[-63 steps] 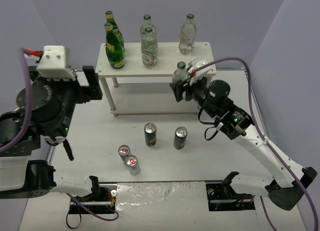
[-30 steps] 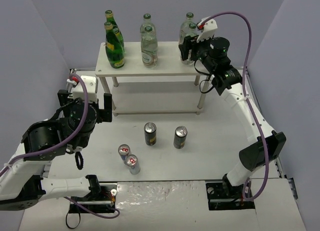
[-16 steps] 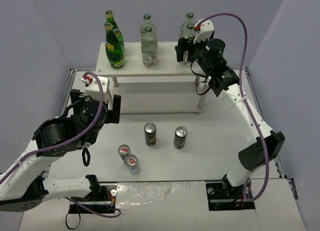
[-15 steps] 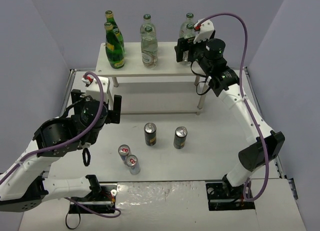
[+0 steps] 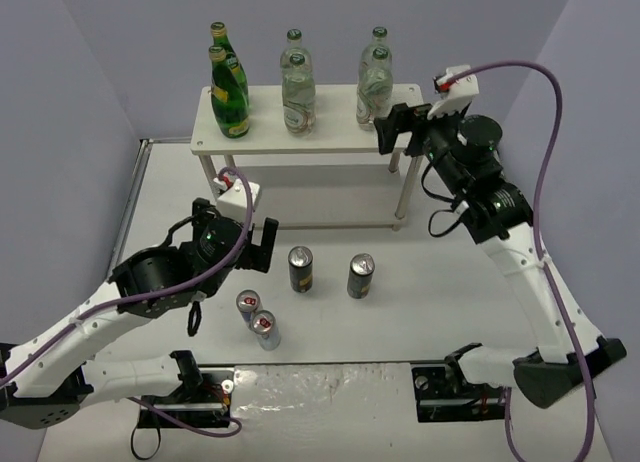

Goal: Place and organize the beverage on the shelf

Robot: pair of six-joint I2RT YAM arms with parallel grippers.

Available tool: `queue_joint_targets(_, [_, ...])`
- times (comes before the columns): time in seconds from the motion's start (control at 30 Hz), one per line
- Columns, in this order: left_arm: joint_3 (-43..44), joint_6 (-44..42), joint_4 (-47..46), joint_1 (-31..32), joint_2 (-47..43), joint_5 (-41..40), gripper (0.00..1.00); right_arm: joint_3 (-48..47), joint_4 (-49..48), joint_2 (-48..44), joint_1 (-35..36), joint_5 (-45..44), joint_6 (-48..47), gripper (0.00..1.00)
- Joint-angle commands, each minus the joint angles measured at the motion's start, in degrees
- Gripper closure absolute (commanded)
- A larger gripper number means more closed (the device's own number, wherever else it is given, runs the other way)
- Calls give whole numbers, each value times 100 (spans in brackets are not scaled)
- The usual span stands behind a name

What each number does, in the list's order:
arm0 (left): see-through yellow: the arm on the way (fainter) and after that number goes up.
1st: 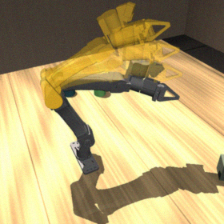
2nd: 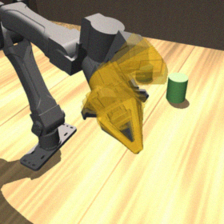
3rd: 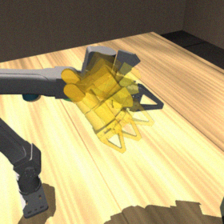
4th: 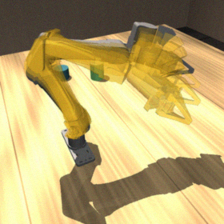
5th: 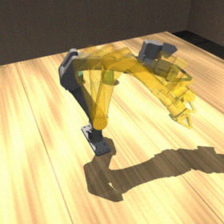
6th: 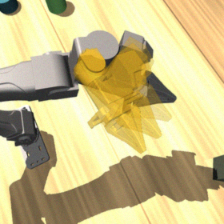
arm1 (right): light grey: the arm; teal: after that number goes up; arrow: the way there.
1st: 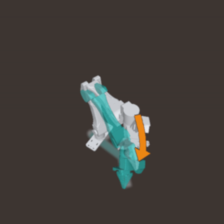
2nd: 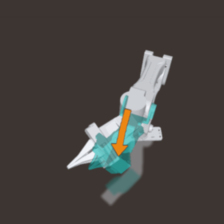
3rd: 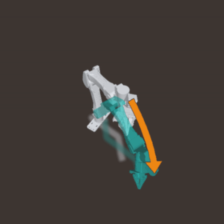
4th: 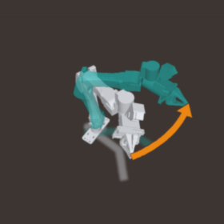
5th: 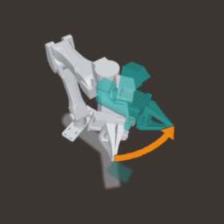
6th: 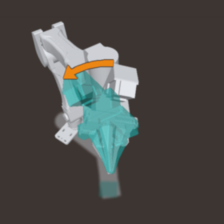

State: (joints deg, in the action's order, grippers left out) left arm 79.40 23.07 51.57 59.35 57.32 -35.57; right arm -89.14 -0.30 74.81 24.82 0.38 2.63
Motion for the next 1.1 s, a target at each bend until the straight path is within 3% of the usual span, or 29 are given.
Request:
queue_joint_targets(0.0, [-370,189,-594,-38,42,717,6,642,415,-615,84,222,676,0])
queue_joint_targets(0.23, [-1276,145,-2000,-55,437,1676,6,2339,574,-1687,287,1200,835,0])
queue_joint_targets(0.6, [-1690,382,-2986,-284,1782,1281,6,3324,698,-2330,339,1614,844,4])
queue_joint_targets(0.7, [-1804,435,-3100,-293,1958,1079,1,3395,697,-2383,348,1675,844,5])
queue_joint_targets(0.73, [-1831,444,-3161,-293,1985,1044,9,3395,697,-2392,366,1684,835,6])
queue_joint_targets(0.8, [-1927,427,-3249,-310,2037,1026,15,3412,697,-2427,383,1693,827,6])
queue_joint_targets(0.97, [-2077,391,-3531,-345,2073,1008,43,3491,689,-2436,392,1702,748,8])
queue_joint_targets(1.0, [-2077,391,-3549,-345,2073,1017,64,3526,689,-2436,401,1702,730,8])
queue_joint_targets(1.07, [-2007,391,-3470,-345,2047,1008,84,3562,689,-2444,392,1676,695,9])
